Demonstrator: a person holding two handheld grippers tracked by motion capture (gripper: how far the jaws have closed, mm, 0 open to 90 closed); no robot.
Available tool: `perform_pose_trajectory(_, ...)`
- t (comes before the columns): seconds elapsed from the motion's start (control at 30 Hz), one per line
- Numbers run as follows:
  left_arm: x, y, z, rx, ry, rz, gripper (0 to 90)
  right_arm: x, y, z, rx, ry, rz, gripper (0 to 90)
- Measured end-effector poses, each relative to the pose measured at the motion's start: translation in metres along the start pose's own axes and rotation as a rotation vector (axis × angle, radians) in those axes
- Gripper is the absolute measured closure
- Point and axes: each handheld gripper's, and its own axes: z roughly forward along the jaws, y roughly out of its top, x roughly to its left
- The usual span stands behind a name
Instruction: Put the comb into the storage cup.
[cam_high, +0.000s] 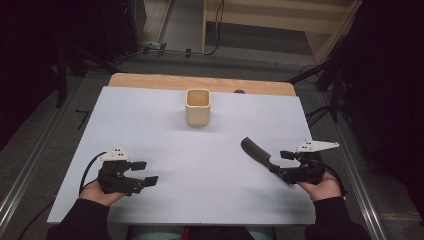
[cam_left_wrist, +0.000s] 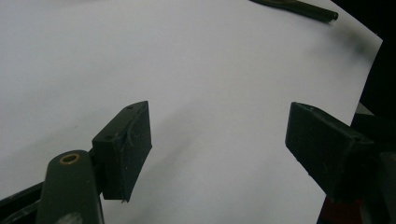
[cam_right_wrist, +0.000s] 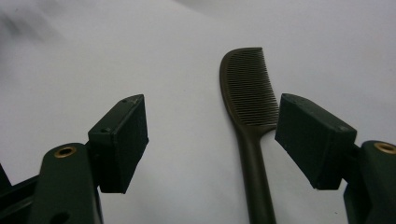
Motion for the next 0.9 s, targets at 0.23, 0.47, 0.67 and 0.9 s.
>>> perform_pose_trajectory(0.23, 0.000, 0.000, 0.000, 0.003, 0.001, 0.001, 23.2, -0.011, -0.004, -0.004, 0.003, -0.016, -0.003, 23.6)
perform_pose_trajectory(0.47, 0.000, 0.000, 0.000, 0.002, 0.000, 0.002, 23.2, -0.024, -0.010, -0.006, 0.003, -0.030, 0.017, 23.6)
perform_pose_trajectory(0.67, 0.000, 0.000, 0.000, 0.002, 0.003, -0.002, 23.2, -0.032, -0.015, -0.009, -0.013, -0.027, 0.029, 23.4)
perform_pose_trajectory(0.9, 0.000, 0.000, 0.000, -0.001, 0.003, -0.004, 23.2, -0.035, -0.022, -0.006, -0.024, -0.019, 0.047, 23.4)
